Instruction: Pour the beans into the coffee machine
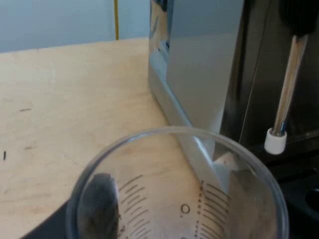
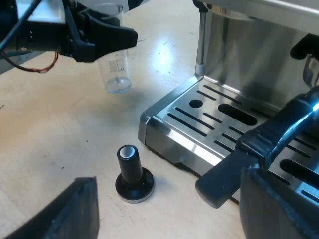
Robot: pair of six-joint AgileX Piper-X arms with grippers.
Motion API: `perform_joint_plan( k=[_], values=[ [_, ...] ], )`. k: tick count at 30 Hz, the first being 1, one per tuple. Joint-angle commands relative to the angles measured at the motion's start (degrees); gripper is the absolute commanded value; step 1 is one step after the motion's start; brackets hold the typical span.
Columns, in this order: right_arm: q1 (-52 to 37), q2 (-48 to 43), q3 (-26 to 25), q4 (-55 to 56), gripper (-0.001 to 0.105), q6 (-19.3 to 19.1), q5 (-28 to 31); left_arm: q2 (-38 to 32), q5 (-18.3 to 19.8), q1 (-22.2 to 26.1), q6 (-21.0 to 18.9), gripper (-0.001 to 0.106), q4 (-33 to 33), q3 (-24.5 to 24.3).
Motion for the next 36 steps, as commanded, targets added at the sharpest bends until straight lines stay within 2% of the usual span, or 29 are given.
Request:
perform_joint_plan(
  k=[1,17,21,24,36],
  values=[
    [0.0,-0.2,-0.3,-0.8,0.062,-0.1,-0.1,0.8,0.3,0.1,-0.7,0.008,-1.4,-0.3],
    [0.0,-0.2,-0.3,-0.8,0.062,-0.1,-0.1,8.4,0.3,0.1,-0.6,0.008,-7.2,-0.3],
    [0.0,-0.2,-0.3,-0.8,0.062,-0.1,-0.1,10.2,3.0,0.1,-0.6,0.008,-8.0,-0.3],
    [0.0,-0.2,-0.3,-0.8,0.062,-0.1,-0.1,11.4,3.4,0.1,-0.6,0.008,-8.0,-0.3],
    [0.0,-0.2,-0.3,-0.8,0.062,-0.1,-0.1,12.1,3.4,-0.1,-0.6,0.008,-11.5,-0.3]
  ],
)
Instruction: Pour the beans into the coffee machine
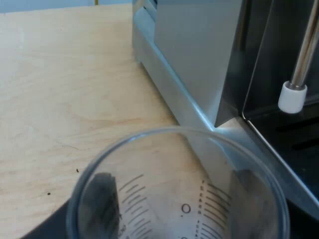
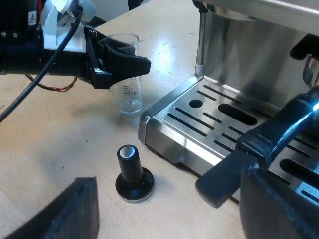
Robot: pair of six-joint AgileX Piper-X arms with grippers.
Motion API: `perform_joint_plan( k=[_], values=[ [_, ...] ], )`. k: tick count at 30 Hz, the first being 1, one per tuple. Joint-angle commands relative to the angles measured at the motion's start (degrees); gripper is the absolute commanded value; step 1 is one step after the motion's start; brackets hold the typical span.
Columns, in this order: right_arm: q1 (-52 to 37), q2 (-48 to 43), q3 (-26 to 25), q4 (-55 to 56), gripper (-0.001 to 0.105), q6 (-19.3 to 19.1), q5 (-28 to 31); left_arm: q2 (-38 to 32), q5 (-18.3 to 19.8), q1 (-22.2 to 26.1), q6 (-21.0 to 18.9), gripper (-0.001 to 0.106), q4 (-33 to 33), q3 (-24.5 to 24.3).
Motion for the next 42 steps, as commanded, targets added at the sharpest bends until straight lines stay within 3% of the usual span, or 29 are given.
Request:
perform_joint_plan(
  k=[1,8,13,22,25,33,38,42],
  values=[
    [0.0,-0.2,-0.3,-0.8,0.062,-0.1,-0.1,0.2,0.2,-0.1,-0.4,0.008,-1.4,-0.3],
    [0.0,-0.2,-0.3,-0.8,0.062,-0.1,-0.1,0.4,0.2,-0.1,2.5,0.008,-2.3,-0.3],
    [0.0,-0.2,-0.3,-0.8,0.062,-0.1,-0.1,3.8,2.4,-0.1,2.7,0.008,-3.1,-0.2],
    [0.0,-0.2,-0.3,-0.8,0.062,-0.1,-0.1,4.7,2.7,-0.1,2.4,0.009,-6.1,-0.2],
    [0.0,-0.2,-0.3,-0.8,0.062,-0.1,0.1,4.7,2.7,-0.1,2.4,0.015,-6.1,-0.2],
    [0.0,-0.2,-0.3,-0.8,0.062,-0.1,0.3,4.7,4.9,-0.1,2.4,0.056,-6.0,-0.2],
    [0.0,-0.2,-0.3,-0.8,0.062,-0.1,0.3,4.7,4.9,-0.1,2.4,0.065,-6.2,-0.2],
    [0.0,-0.2,-0.3,-0.8,0.062,-0.1,0.3,4.7,4.9,-0.1,2.0,0.065,-6.4,-0.2]
  ],
)
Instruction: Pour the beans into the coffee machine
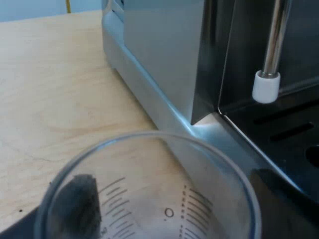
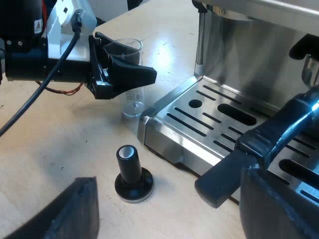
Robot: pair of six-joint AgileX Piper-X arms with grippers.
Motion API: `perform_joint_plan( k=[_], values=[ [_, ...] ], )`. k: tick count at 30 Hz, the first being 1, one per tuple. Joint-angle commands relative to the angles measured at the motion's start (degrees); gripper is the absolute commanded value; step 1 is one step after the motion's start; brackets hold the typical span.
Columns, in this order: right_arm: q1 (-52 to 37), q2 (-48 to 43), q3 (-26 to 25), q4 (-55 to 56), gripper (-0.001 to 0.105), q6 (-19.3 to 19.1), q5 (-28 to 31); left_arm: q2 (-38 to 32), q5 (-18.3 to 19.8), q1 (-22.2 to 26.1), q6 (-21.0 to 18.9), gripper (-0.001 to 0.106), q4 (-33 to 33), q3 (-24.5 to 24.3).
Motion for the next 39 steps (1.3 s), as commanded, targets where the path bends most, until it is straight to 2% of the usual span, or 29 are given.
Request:
perform_joint_plan(
  k=[1,6,16,23,31,35,39],
  values=[
    [0.0,-0.2,-0.3,-0.8,0.062,-0.1,0.2,0.4,0.6,-0.1,-0.6,0.065,-1.2,-0.1],
    [0.0,-0.2,-0.3,-0.8,0.062,-0.1,0.2,0.4,2.6,-0.1,-1.1,0.065,-1.5,-0.1],
    [0.0,-0.2,-0.3,-0.8,0.062,-0.1,0.2,-0.2,2.6,-0.1,-3.6,0.065,-3.8,-0.1],
    [0.0,-0.2,-0.3,-0.8,0.062,-0.1,0.2,-2.4,-0.8,-0.1,-3.6,0.065,-3.7,-0.1],
    [0.0,-0.2,-0.3,-0.8,0.062,-0.1,0.2,-6.2,-2.3,-0.1,-3.6,0.065,-3.1,0.9],
    [0.0,-0.2,-0.3,-0.8,0.062,-0.1,0.2,-8.5,-2.6,-0.1,-3.7,0.065,0.3,1.5],
    [0.0,-0.2,-0.3,-0.8,0.062,-0.1,0.2,-11.5,-3.0,-0.1,-7.9,0.065,0.7,1.5]
  ],
)
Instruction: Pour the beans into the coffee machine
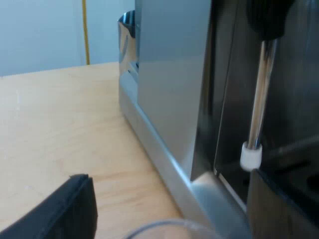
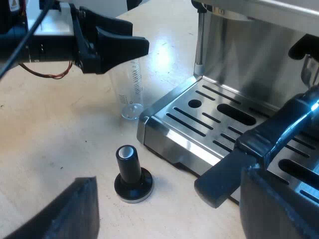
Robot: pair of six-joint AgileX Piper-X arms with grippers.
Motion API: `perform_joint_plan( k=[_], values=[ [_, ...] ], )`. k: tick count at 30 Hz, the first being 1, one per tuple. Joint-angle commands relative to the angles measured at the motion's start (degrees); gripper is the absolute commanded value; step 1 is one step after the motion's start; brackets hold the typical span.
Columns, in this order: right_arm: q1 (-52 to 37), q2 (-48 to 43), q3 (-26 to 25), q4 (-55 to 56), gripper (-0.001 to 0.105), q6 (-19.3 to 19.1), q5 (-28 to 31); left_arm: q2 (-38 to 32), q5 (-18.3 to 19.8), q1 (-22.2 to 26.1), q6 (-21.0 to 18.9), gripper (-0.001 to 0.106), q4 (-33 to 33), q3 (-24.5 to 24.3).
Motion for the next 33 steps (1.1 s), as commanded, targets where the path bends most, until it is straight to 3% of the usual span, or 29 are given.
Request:
perform_joint_plan(
  k=[1,5,11,12,16,19,26,33],
  values=[
    [0.0,-0.2,-0.3,-0.8,0.062,0.3,0.2,-3.7,-1.8,-0.1,-5.0,0.065,-0.3,0.0],
    [-0.2,-0.2,-0.4,-0.8,0.062,6.2,0.2,-7.7,-3.7,-0.1,-6.0,0.065,1.3,0.0],
    [-3.0,-0.2,-1.3,-1.0,0.062,7.6,0.2,-16.8,-6.0,-0.1,-5.9,0.065,9.6,0.0],
    [-4.2,-0.2,-2.1,-0.5,0.062,7.7,0.2,-17.2,-6.1,-0.1,-5.9,0.065,10.5,-0.2],
    [-10.2,0.1,-5.9,2.3,0.062,7.4,-0.6,-28.2,-6.1,-0.1,-5.3,0.065,25.7,-3.3],
    [-15.0,0.4,-8.5,5.8,0.062,7.3,-4.7,-32.2,-6.3,-0.1,-4.5,0.065,31.2,-6.0],
    [-25.8,1.7,-12.9,13.0,0.062,7.2,-11.6,-35.9,-7.3,-0.1,-3.1,0.065,42.9,-14.3],
    [-39.1,2.5,-17.1,20.3,0.062,5.0,-20.3,-36.1,-7.4,-0.1,-3.1,0.065,48.9,-18.8]
  ],
)
